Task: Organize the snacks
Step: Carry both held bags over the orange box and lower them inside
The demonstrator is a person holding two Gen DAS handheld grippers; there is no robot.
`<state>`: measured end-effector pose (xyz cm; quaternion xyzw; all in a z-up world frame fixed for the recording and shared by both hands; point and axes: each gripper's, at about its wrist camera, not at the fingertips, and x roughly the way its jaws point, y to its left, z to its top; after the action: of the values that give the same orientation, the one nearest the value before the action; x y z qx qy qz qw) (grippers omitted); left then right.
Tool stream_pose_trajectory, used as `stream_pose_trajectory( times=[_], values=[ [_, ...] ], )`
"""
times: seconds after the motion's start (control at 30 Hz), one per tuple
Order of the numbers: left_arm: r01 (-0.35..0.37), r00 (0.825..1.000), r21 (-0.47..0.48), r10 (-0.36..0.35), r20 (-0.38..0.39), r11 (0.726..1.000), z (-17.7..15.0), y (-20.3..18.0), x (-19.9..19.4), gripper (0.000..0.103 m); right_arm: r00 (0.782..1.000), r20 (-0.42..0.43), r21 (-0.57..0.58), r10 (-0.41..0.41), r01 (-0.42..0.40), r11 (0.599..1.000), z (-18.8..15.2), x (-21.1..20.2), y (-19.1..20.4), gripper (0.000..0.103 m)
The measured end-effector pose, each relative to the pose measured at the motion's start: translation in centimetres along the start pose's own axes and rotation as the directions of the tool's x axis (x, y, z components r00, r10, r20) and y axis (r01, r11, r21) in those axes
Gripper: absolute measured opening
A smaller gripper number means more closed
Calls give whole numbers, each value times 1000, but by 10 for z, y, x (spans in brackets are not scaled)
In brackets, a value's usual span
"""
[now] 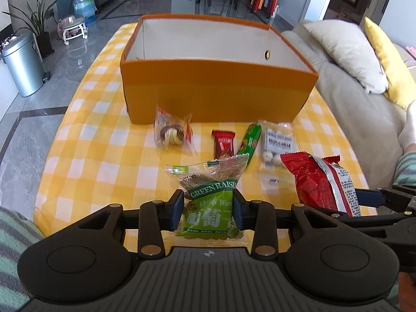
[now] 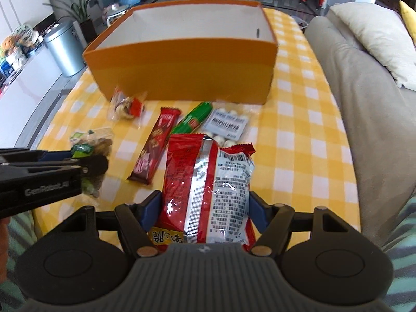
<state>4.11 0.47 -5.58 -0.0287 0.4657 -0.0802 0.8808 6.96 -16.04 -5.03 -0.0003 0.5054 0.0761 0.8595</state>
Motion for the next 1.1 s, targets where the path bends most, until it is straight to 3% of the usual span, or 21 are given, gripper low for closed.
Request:
stream_pose_trajectory(
  times=[0.27,0.63,0.93,1.1],
  values=[
    [28,997,22,-30,71,999,24,-9,-10,43,998,61,28,6,-7,1000,18,-8,-9,68],
    [58,987,64,-67,144,996,77,-12,-16,43,986,164,-35,23,-17,999,67,-22,-14,68],
    [79,987,83,-90,136,993,142,-7,-5,43,978,195,-63,73,-62,996,135,-25,-20,68],
    [111,991,68,-116,69,991,177,0,22,42,978,193,-56,82,-73,996,174,-14,-29,68]
  ],
)
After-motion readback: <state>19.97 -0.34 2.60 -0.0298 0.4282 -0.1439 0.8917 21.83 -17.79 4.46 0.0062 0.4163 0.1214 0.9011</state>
